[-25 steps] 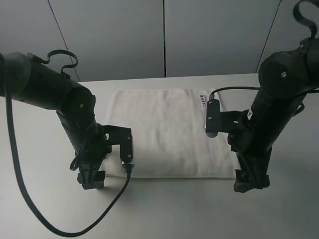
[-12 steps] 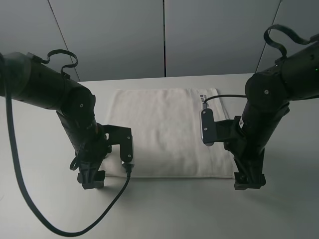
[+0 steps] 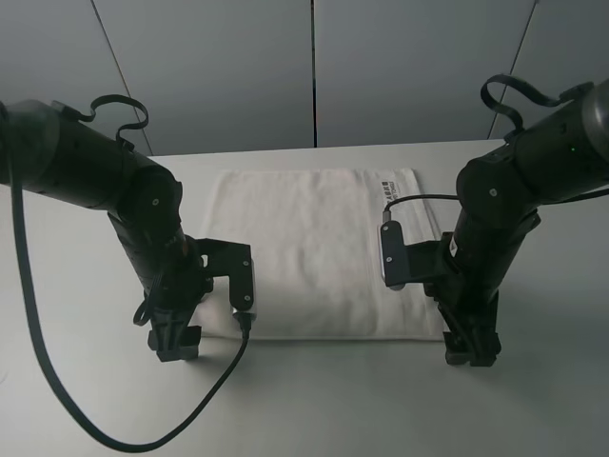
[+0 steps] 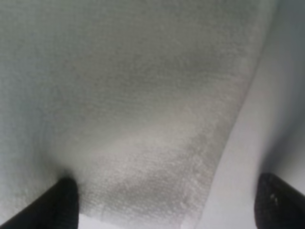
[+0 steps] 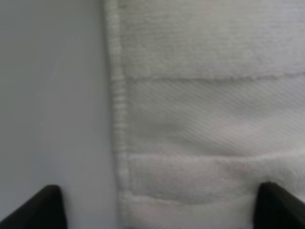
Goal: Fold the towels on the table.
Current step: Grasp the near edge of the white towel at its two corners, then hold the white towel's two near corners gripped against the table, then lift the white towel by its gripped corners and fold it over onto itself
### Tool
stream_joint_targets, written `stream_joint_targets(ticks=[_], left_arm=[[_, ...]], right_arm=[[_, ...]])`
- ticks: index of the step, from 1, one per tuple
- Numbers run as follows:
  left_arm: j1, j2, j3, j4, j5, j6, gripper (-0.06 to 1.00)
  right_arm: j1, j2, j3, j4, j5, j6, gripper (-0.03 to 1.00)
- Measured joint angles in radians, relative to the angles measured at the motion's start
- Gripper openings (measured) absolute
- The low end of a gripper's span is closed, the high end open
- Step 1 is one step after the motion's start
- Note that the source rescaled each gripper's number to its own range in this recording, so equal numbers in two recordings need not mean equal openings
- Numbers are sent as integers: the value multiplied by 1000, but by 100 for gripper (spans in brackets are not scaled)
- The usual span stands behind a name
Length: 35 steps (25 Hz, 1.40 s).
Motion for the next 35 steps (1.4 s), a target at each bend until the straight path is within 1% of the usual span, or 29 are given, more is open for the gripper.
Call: stream_joint_targets(ticks=[3, 6, 7, 8, 13, 14, 15, 18, 21, 22, 23, 24, 27, 29, 35], left_arm=[[0, 0, 0, 0, 0, 0, 95], [0, 0, 0, 0, 0, 0, 95], [0, 0, 0, 0, 0, 0, 95], [0, 0, 0, 0, 0, 0, 95], [0, 0, 0, 0, -13, 0, 94], [0, 1, 0, 0, -22, -3, 91], [0, 1, 0, 2, -30, -12, 85], [0, 2, 0, 26, -59, -36, 55], [0, 2, 0, 42, -66, -42, 19], [0, 2, 0, 44, -66, -48, 9], [0, 2, 0, 49, -68, -56, 3], [0, 2, 0, 54, -68, -66, 1], [0, 2, 0, 71, -68, -105, 1], [-1, 2, -2, 78, -61, -115, 1], [-4, 0, -4, 71, 4, -123, 0]], right_arm=[[0, 4, -2, -4, -24, -3, 49], [0, 4, -2, -4, -35, -13, 17], [0, 4, -2, -4, -35, -17, 5], [0, 4, -2, -4, -35, -17, 0], [0, 4, -2, -2, -35, -20, 0], [0, 4, -2, 0, -35, -20, 0], [0, 4, -2, 2, -35, -21, 0], [0, 4, -2, 19, -35, -21, 0], [0, 4, -2, 37, -38, -22, 0], [0, 4, -2, 47, -38, -24, 0], [0, 4, -2, 52, -38, -24, 0], [0, 4, -2, 54, -38, -24, 0], [0, 4, -2, 63, -41, -26, 0], [0, 4, -2, 89, -45, -26, 0], [0, 4, -2, 165, -41, -32, 0]])
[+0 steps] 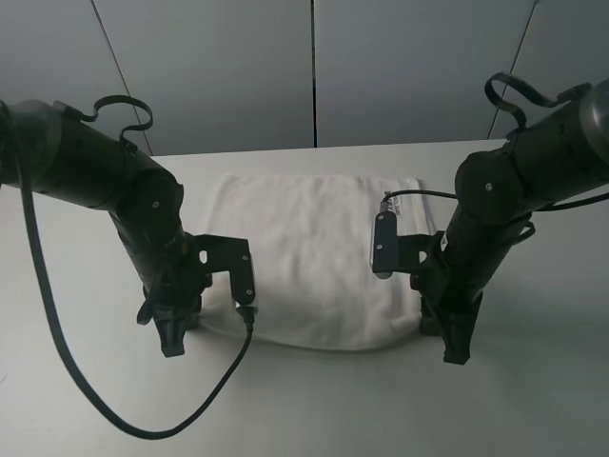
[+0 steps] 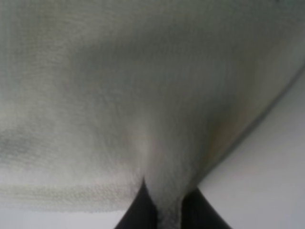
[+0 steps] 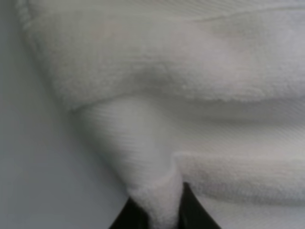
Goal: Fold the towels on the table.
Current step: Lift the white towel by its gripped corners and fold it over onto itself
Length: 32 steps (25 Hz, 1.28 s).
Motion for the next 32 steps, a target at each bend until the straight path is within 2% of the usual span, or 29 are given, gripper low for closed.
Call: stream_joint_targets(ticks=[3, 8, 13, 23, 28, 32], left_arm=[[0, -20, 0, -19, 38, 0, 0], [0, -90, 0, -50, 138, -4, 0], [0, -153, 0, -91, 217, -8, 0], [0, -221, 0, -154, 344, -50, 0], [0, -274, 0, -215, 354, -52, 0], [0, -312, 0, -224, 279, -128, 0]], right_arm=[[0, 0, 0, 44, 38, -21, 0], [2, -11, 0, 108, 178, -25, 0], [6, -148, 2, 182, 290, -25, 0], [7, -395, 2, 201, 456, -19, 0], [7, -411, 2, 201, 467, 98, 0], [7, -411, 2, 201, 443, 235, 0]])
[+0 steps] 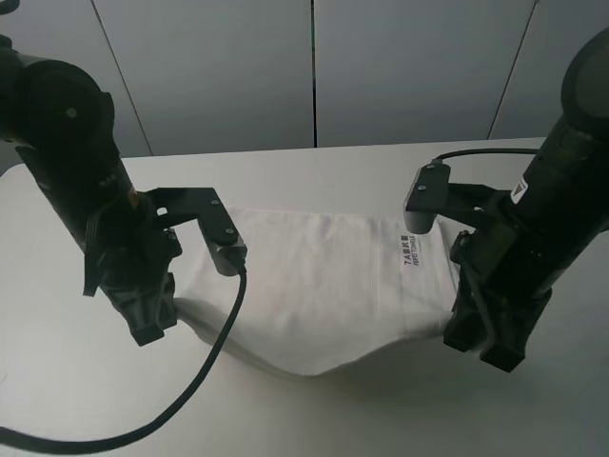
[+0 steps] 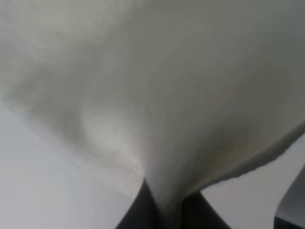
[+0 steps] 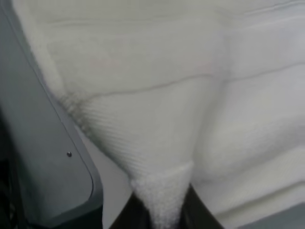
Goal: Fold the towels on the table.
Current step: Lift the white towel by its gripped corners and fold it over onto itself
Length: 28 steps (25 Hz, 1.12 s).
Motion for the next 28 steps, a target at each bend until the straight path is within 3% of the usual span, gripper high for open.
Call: stream_joint_targets(ticks=[7, 13, 17, 23, 28], left_arm=[[0, -38, 0, 26, -88, -224, 0], [0, -62, 0, 139, -201, -445, 0], [0, -64, 0, 211, -256, -492, 0], [4, -64, 0, 322, -363, -601, 0], [60, -40, 0, 388, -392, -673, 0]], right_arm=[[0, -2, -10, -24, -106, 236, 0], [0, -4, -80, -167, -146, 464, 0], [0, -8, -89, -282, -207, 640, 0], [0, 15, -89, -363, -308, 762, 0], [0, 70, -89, -464, -392, 878, 0]])
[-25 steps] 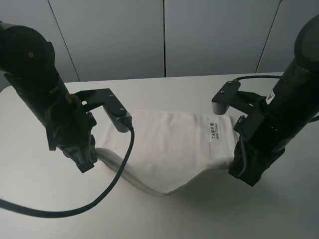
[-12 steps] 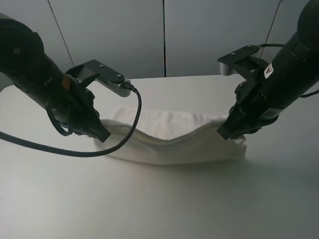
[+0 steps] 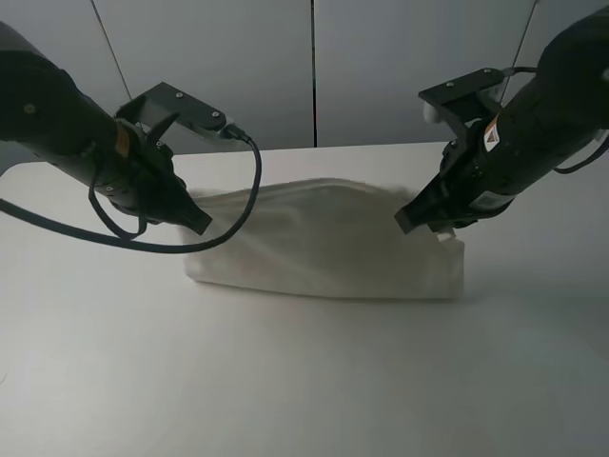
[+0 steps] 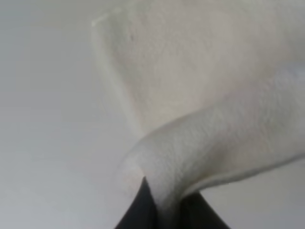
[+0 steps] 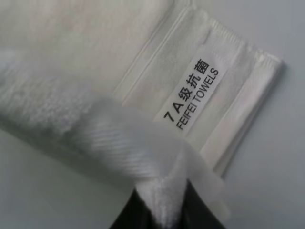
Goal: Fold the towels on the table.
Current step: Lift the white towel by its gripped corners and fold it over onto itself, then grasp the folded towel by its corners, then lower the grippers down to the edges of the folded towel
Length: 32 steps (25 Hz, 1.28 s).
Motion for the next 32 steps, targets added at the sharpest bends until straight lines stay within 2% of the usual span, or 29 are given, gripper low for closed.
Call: stream_joint_targets(ticks=[6, 11, 13, 15, 16, 18, 20, 21, 22, 24, 28, 32], left_arm=[[61, 57, 0, 12, -87, -4, 0], [66, 110, 0, 67, -179, -6, 1], [66, 133, 0, 93, -207, -6, 6], [66, 157, 0, 113, -230, -6, 22], [68, 165, 0, 120, -238, -6, 33], [68, 177, 0, 129, -253, -8, 64], [68, 180, 0, 133, -272, -10, 91], [68, 180, 0, 133, -282, -10, 96], [68, 180, 0, 133, -286, -10, 98], [68, 180, 0, 133, -291, -10, 99], [68, 180, 0, 133, -292, -12, 99], [68, 180, 0, 114, -270, -81, 99]], right_arm=[[0, 88, 0, -129, -93, 147, 0], [0, 157, 0, -325, -144, 316, 0], [0, 177, -1, -401, -153, 392, 0], [0, 185, -1, -477, -162, 478, 2], [0, 185, -1, -517, -161, 532, 8], [0, 185, -1, -586, -161, 632, 31], [0, 185, -2, -612, -157, 704, 72], [0, 185, -2, -616, -155, 733, 88], [0, 185, -2, -621, -151, 750, 94], [0, 185, -2, -631, -131, 775, 99], [0, 185, -2, -631, -88, 785, 100], [0, 185, -2, -588, -74, 768, 100]])
